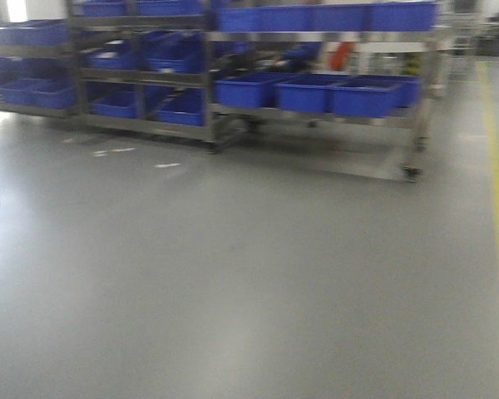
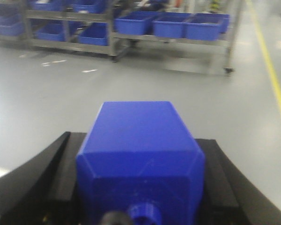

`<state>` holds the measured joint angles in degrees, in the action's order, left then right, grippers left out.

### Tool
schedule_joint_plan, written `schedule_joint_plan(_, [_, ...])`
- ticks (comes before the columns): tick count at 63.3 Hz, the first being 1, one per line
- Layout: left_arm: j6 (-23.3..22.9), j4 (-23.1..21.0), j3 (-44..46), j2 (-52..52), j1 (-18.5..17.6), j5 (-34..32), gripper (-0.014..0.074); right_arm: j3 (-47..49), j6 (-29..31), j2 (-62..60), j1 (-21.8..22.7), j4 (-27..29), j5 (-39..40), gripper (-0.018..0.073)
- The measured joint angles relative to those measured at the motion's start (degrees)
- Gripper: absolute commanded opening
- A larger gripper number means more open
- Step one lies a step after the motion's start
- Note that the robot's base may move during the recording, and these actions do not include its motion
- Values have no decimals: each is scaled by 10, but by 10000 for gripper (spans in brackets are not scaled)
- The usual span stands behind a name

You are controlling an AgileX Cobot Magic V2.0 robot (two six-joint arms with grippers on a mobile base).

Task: Pick and sort blue part to right shelf
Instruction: 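Drive the base to the rack of blue bins holding both parts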

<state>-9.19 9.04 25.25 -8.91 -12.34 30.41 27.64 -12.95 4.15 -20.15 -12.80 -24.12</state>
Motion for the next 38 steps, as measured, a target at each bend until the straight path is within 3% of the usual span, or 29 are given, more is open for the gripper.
schedule_joint_plan(38, [0, 0, 0, 0, 0, 0, 335, 0, 0, 0, 0, 0, 0, 215])
